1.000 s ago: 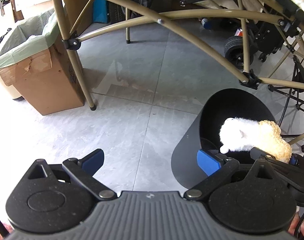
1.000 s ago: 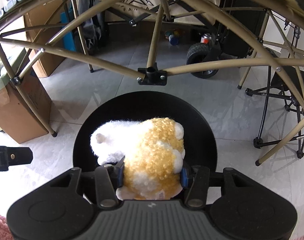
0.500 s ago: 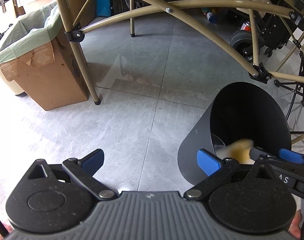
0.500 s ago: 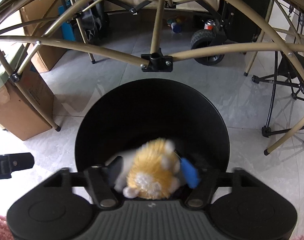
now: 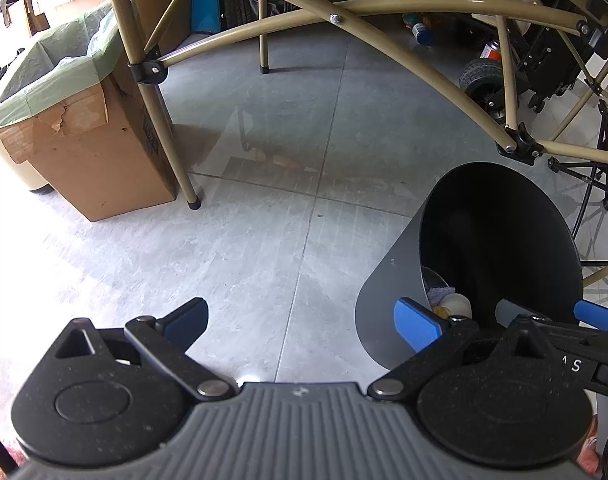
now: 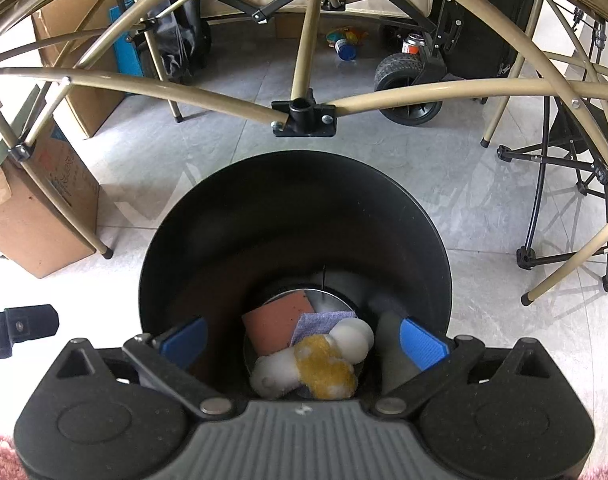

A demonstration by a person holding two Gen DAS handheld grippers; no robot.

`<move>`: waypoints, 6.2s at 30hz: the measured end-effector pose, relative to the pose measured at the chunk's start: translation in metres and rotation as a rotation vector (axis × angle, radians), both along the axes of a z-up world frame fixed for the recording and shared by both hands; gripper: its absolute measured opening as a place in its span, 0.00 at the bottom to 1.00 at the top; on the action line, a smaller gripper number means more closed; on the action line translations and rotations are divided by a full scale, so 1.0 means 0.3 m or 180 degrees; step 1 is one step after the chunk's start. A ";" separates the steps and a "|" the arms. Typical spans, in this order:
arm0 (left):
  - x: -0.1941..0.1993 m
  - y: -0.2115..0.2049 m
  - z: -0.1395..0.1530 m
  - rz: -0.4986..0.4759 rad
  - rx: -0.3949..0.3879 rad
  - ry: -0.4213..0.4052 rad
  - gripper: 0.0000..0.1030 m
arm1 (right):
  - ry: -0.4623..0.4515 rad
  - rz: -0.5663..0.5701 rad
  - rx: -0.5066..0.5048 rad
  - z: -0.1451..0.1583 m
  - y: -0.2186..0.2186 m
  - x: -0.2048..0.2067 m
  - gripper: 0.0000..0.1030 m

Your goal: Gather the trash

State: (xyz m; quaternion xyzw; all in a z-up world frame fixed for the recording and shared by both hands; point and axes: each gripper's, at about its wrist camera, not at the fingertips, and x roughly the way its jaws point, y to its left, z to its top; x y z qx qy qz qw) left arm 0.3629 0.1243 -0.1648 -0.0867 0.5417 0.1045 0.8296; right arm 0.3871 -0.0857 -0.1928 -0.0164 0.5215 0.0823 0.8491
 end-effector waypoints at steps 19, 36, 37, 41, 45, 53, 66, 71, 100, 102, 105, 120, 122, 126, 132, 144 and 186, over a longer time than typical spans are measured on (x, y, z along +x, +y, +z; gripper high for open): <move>-0.012 -0.032 0.050 -0.0026 0.0052 -0.0155 0.98 | -0.0197 -0.0006 0.0065 0.065 -0.045 -0.036 1.00; -0.073 -0.082 0.222 -0.0047 0.0054 -0.0698 1.00 | -0.0810 0.0030 0.0210 0.295 -0.125 -0.133 1.00; -0.077 -0.087 0.236 -0.0057 0.0052 -0.0746 1.00 | -0.0858 0.0039 0.0211 0.313 -0.134 -0.140 1.00; -0.088 -0.100 0.285 -0.0100 0.0028 -0.0928 1.00 | -0.1018 0.0046 0.0237 0.376 -0.171 -0.168 1.00; -0.097 -0.114 0.326 -0.0128 0.0012 -0.1060 1.00 | -0.1172 0.0045 0.0299 0.433 -0.201 -0.189 1.00; -0.102 -0.130 0.414 -0.0158 0.0025 -0.1388 1.00 | -0.1540 0.0136 0.0420 0.547 -0.216 -0.190 1.00; -0.032 -0.125 0.532 -0.0075 0.0085 -0.1751 1.00 | -0.1880 0.0130 0.0489 0.661 -0.198 -0.095 1.00; 0.022 -0.115 0.553 -0.0038 0.0090 -0.1832 1.00 | -0.1968 0.0090 0.0521 0.682 -0.187 -0.030 1.00; 0.365 -0.080 0.562 -0.0135 0.0160 -0.1788 1.00 | -0.1993 0.0304 0.0393 0.611 -0.064 0.298 0.92; 0.371 -0.082 0.561 -0.0127 0.0141 -0.1788 1.00 | -0.2000 0.0324 0.0399 0.608 -0.061 0.301 0.86; 0.380 -0.086 0.560 -0.0112 0.0127 -0.1789 1.00 | -0.1986 0.0333 0.0429 0.600 -0.062 0.308 0.71; 0.412 -0.158 0.569 -0.0147 0.0042 -0.1806 1.00 | -0.2079 0.0209 0.0622 0.604 -0.135 0.294 0.44; 0.417 -0.172 0.569 -0.0155 0.0023 -0.1807 1.00 | -0.2089 0.0152 0.0625 0.607 -0.157 0.291 0.44; 0.427 -0.217 0.572 -0.0213 0.0033 -0.1837 1.00 | -0.2153 0.0025 0.0613 0.619 -0.213 0.280 0.44; 0.447 -0.300 0.572 -0.0336 0.0036 -0.1880 1.00 | -0.2225 -0.0171 0.0562 0.630 -0.283 0.274 0.44; 0.516 -0.412 0.545 -0.0428 0.0102 -0.1817 1.00 | -0.2273 -0.0544 0.0494 0.626 -0.412 0.262 0.44; 0.595 -0.447 0.494 -0.0377 0.0415 -0.1693 0.69 | -0.2285 -0.0703 0.0448 0.610 -0.458 0.265 0.44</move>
